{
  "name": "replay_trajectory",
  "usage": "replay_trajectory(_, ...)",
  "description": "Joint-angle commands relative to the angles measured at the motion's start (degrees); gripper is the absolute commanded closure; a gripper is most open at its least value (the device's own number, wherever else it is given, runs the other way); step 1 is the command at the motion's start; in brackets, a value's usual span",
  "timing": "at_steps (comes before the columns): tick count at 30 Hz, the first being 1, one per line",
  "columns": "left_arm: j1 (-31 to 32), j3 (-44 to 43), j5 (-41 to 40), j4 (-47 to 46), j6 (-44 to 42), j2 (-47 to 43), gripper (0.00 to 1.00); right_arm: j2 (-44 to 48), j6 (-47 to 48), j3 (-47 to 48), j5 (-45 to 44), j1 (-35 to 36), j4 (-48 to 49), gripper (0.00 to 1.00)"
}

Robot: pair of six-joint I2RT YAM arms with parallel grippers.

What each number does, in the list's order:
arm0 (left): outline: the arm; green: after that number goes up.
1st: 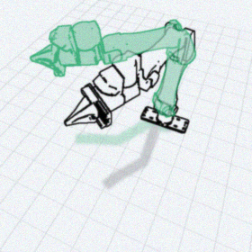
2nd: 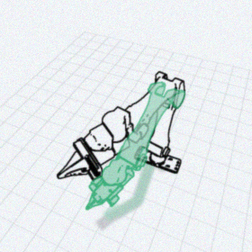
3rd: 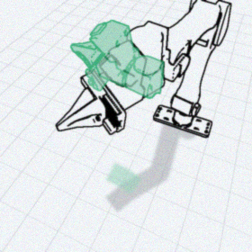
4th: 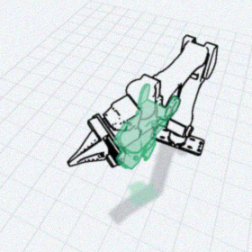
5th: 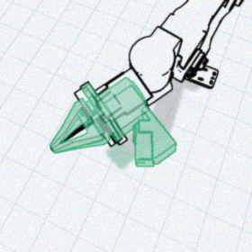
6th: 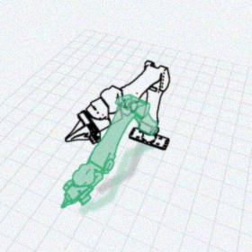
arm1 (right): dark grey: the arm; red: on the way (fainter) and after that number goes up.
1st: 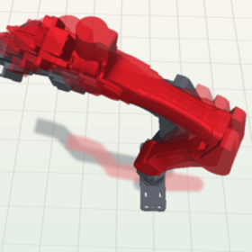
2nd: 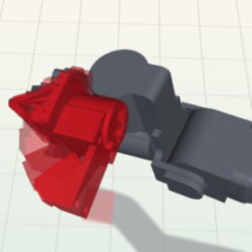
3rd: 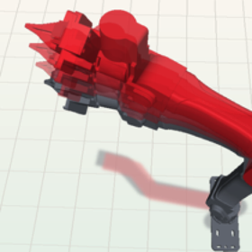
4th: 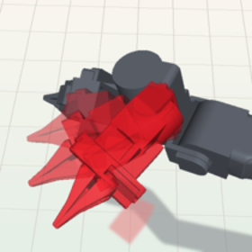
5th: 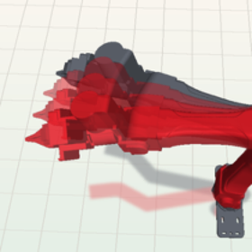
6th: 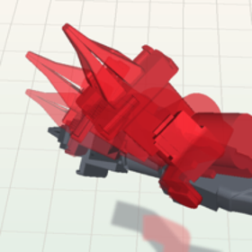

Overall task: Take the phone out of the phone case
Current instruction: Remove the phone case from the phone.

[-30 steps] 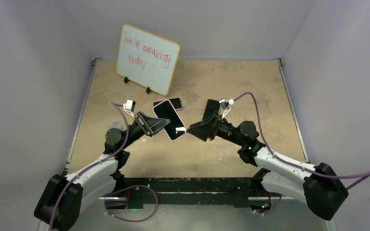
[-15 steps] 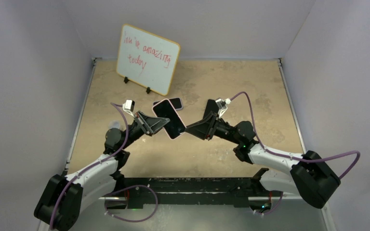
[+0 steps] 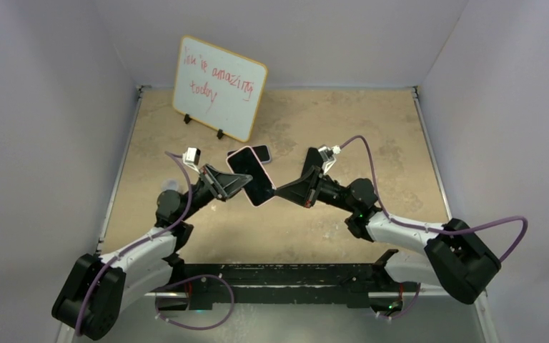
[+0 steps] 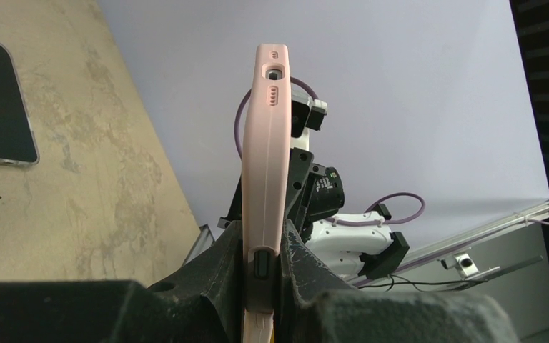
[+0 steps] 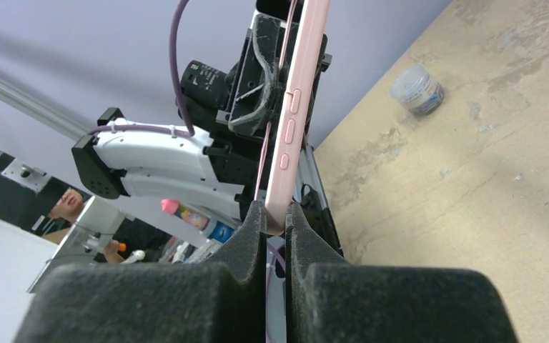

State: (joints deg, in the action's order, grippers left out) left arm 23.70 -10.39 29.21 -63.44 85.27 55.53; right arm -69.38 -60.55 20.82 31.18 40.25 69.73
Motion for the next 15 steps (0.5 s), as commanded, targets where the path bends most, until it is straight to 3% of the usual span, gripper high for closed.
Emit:
replay_trajectory(1,0.2,-1.7,-0.7,-3.8,3.0,1.1,1.0,-0.3,4.2,2.8,6.4,0.7,4.7,1.0)
replay_trajectory(15,0.2,-1.5,-0.3,-1.5,3.6,2.6,1.0,-2.3,13.0,8.3,16.6,1.3,11.4,1.0)
